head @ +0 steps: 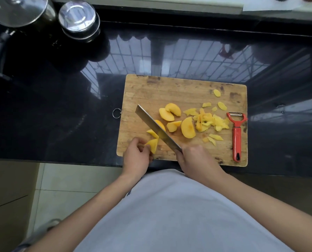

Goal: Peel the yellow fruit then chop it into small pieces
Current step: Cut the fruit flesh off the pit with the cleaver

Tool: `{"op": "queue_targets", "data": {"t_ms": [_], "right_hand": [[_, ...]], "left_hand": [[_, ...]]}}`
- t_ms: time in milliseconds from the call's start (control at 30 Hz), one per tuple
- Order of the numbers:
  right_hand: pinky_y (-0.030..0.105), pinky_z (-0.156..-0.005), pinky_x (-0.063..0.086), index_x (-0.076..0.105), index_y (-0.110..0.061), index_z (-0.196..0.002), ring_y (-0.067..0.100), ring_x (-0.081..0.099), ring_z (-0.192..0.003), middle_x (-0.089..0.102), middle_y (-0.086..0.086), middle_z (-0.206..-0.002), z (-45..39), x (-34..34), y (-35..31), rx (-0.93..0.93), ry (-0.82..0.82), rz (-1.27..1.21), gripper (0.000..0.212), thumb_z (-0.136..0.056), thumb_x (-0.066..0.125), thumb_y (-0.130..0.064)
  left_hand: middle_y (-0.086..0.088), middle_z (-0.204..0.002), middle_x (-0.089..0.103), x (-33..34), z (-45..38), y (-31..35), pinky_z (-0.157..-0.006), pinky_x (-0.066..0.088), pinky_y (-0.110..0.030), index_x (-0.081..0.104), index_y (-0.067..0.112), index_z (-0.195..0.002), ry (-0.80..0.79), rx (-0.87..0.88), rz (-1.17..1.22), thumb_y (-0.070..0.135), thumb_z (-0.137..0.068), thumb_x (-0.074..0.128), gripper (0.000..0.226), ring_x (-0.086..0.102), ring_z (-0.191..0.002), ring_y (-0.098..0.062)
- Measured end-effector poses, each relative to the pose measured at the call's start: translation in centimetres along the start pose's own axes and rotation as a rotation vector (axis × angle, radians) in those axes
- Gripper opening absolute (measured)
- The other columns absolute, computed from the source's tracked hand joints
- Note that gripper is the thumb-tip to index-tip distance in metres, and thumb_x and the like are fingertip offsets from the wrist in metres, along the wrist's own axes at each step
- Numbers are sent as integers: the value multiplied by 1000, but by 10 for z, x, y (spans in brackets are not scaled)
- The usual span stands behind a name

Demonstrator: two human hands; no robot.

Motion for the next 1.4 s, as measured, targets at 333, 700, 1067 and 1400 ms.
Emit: {"op": "queue_targets", "data": {"t_ms": [333,700,1067,1400], "right_hand": [[36,-57,37,59,-15,-100,30,53,-64,38,-5,-62,20,9,5,-55,-136,250,18,-103,43,-21],[35,-54,31,58,-10,-100,34,47,-62,66,15,-81,20,26,11,-24,-135,281,17,-102,44,-19],[43,-66,54,67,-9,-99,33,63,-74,68,12,-85,1,29,12,45,-110,146,24,-103,48,-23],[34,-60,45,68,-12,-94,20,59,-72,65,5,-80,16,5,17,117,-53,-142,26,-105,50,-27]], "left_hand": [[-25,-89,73,7,1,-8,-63,64,-41,50,12,-90,-17,-135,235,13,-105,58,17,74,-77,-41],[-27,-92,72,8,-2,-8,-64,64,-39,49,11,-87,-22,-141,251,14,-104,58,20,75,-82,-41],[-4,-103,70,-1,-2,3,-82,59,-54,51,30,-99,-37,6,-67,25,-93,59,10,70,-90,-32],[3,-124,58,-10,-4,17,-80,55,-44,56,32,-140,-227,559,-759,24,-98,57,42,61,-106,-31]]}}
Point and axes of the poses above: each hand's wrist, its own z-axis away from the middle knuckle, its own x-axis out of the palm, y = z × x, the point moved 5 cm from there along -z, towards the middle knuckle
